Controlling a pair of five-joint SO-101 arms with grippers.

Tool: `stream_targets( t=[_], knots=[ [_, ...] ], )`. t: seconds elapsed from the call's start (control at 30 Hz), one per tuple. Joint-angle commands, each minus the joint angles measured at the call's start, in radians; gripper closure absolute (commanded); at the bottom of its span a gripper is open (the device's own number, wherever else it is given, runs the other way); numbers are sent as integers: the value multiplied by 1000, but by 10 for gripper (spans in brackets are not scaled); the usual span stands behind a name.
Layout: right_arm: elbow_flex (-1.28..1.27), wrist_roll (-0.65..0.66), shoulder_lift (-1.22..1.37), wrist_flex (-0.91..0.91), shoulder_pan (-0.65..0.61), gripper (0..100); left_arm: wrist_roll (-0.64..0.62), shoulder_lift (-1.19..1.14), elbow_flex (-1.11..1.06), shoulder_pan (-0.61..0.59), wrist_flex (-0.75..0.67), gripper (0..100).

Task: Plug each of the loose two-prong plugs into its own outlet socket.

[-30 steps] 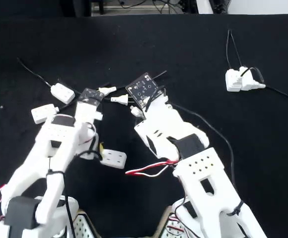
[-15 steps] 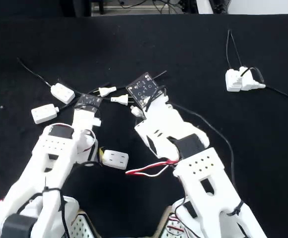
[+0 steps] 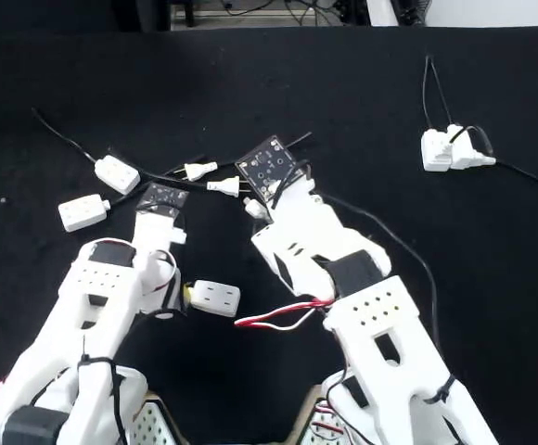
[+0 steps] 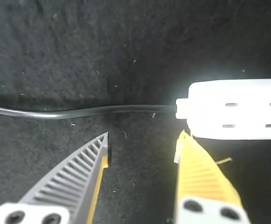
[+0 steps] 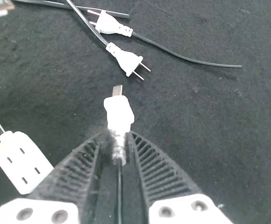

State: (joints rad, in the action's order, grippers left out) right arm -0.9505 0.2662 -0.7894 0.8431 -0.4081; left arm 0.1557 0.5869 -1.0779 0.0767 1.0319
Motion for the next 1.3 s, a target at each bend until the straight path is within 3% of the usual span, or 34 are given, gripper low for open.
stream_targets(
  t=[0.0,0.17,0.43,0.7,0.83,0.97,1.13,1.27],
  knots=[
    [24,2,-31,-15,49,988,-9,-6,18,93,-5,766],
    [38,2,-31,-14,92,988,-91,-12,28,206,-31,766],
    [38,2,-31,-14,95,988,-173,-14,25,231,-157,766],
    [45,0,-31,-12,97,988,-153,-3,58,242,-63,766],
    [137,9,-22,127,94,988,-75,-3,168,90,48,766],
    [211,95,-18,304,94,988,-72,-12,220,-102,63,766],
    [223,137,90,374,44,988,-77,-12,168,-269,-29,766],
    [277,130,260,410,-34,988,-126,-12,28,-318,-198,766]
  ],
)
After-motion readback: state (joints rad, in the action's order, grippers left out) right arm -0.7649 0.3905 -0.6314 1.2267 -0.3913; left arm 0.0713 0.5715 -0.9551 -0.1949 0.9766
